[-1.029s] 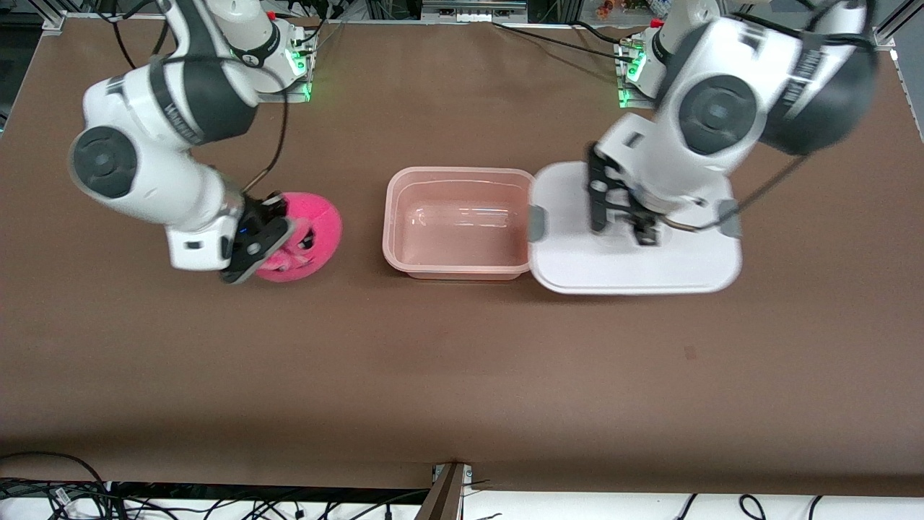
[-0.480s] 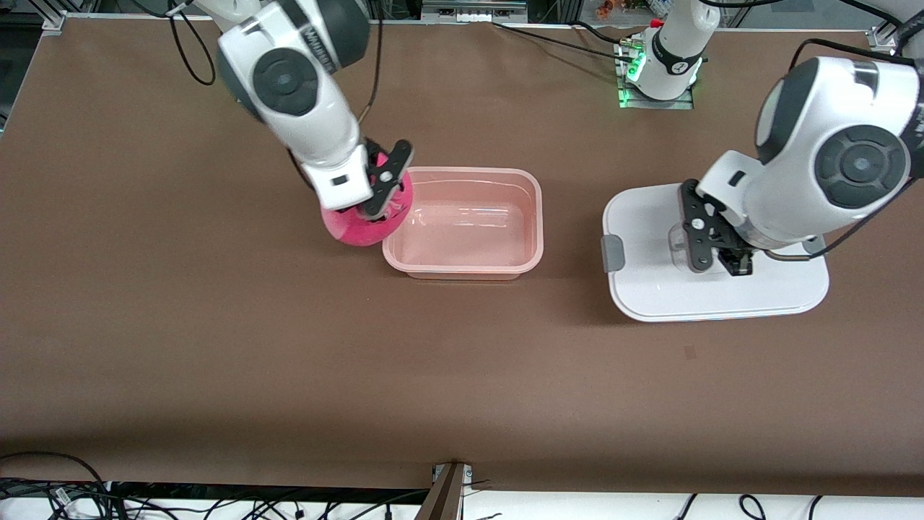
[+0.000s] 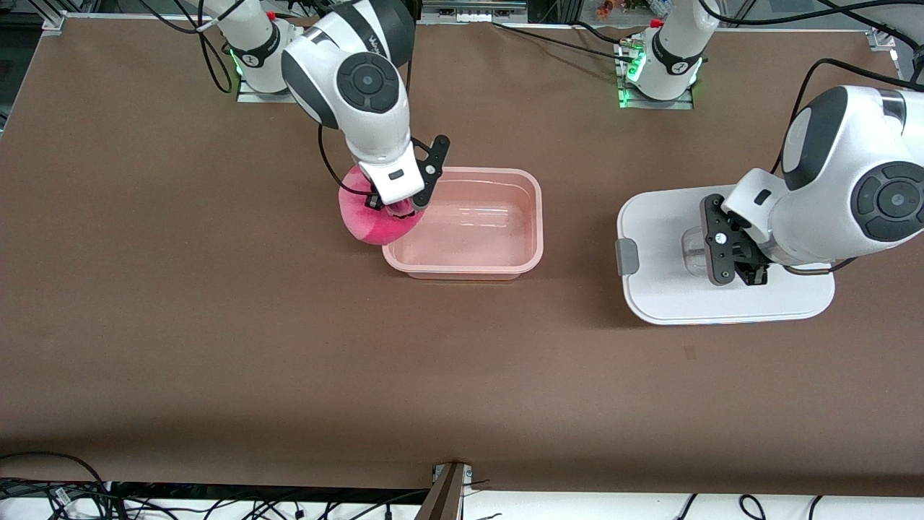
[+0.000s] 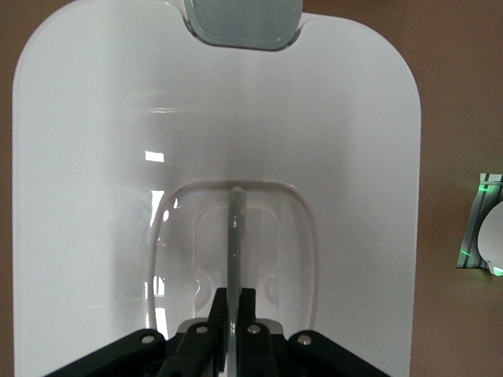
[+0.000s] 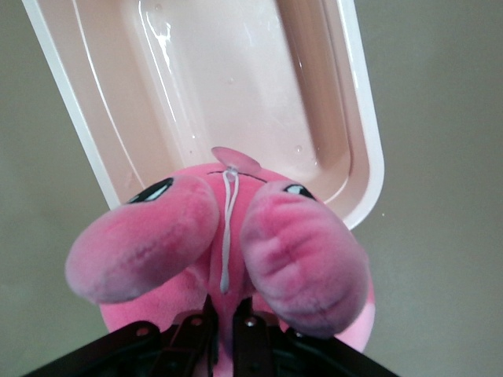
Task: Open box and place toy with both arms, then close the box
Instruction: 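Carry the pink plush toy into the open box with the right gripper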
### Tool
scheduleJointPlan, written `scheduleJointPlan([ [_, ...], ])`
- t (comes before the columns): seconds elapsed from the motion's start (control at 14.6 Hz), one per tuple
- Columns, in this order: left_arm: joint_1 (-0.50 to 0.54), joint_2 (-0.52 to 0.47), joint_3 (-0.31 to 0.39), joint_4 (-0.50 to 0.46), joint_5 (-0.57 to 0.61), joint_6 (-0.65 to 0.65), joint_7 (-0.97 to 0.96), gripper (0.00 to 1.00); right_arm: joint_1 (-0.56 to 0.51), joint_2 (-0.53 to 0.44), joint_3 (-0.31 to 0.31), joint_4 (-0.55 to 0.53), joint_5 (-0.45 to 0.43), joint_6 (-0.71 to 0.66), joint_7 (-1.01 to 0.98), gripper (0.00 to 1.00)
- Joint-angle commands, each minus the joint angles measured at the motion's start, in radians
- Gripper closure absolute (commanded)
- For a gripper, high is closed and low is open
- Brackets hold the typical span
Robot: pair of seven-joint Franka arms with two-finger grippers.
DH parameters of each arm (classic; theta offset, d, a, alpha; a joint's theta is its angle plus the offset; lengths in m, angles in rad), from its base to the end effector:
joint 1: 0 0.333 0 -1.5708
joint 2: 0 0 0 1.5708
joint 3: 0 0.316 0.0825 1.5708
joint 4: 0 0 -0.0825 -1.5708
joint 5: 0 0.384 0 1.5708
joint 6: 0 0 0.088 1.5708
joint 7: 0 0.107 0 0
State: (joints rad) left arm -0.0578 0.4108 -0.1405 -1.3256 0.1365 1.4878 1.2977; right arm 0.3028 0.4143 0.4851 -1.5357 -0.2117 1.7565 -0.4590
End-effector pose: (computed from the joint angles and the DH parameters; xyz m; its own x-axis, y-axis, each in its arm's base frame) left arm 0.6459 -0.0976 0.4848 0.0581 -0.9883 -0.1411 -0.9734 -0.0874 0.2118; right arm 0.5018 0.4192 0.4266 0.2808 0.9504 -0.1337 0.9556 -0.2899 -0.0534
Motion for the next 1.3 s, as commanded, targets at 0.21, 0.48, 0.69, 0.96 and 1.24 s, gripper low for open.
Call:
scheduleJointPlan([
  [0.21,-0.004,-0.009,-0.004,0.0,-0.014,-0.001,0.022,1.0,0.079,0.078,-0.003,0.052,-0.038,0.073,0.054,1.0],
  [0.48,-0.005,-0.009,-0.004,0.0,-0.014,-0.001,0.022,1.0,0.098,0.097,0.0,0.052,-0.032,0.164,0.328,0.0],
  [0.69,-0.008,-0.007,-0.004,-0.001,-0.014,-0.001,0.022,1.0,0.111,0.084,-0.002,0.069,-0.031,0.216,0.527,0.0],
  [0.96,-0.01,-0.009,-0.008,0.0,-0.018,-0.003,0.026,1.0,0.04,0.075,-0.008,0.216,-0.025,0.063,0.549,0.0],
  [1.24,-0.036,0.009,-0.102,0.0,-0.06,0.006,-0.012,1.0,-0.118,0.051,-0.011,0.232,-0.022,0.003,0.551,0.0],
])
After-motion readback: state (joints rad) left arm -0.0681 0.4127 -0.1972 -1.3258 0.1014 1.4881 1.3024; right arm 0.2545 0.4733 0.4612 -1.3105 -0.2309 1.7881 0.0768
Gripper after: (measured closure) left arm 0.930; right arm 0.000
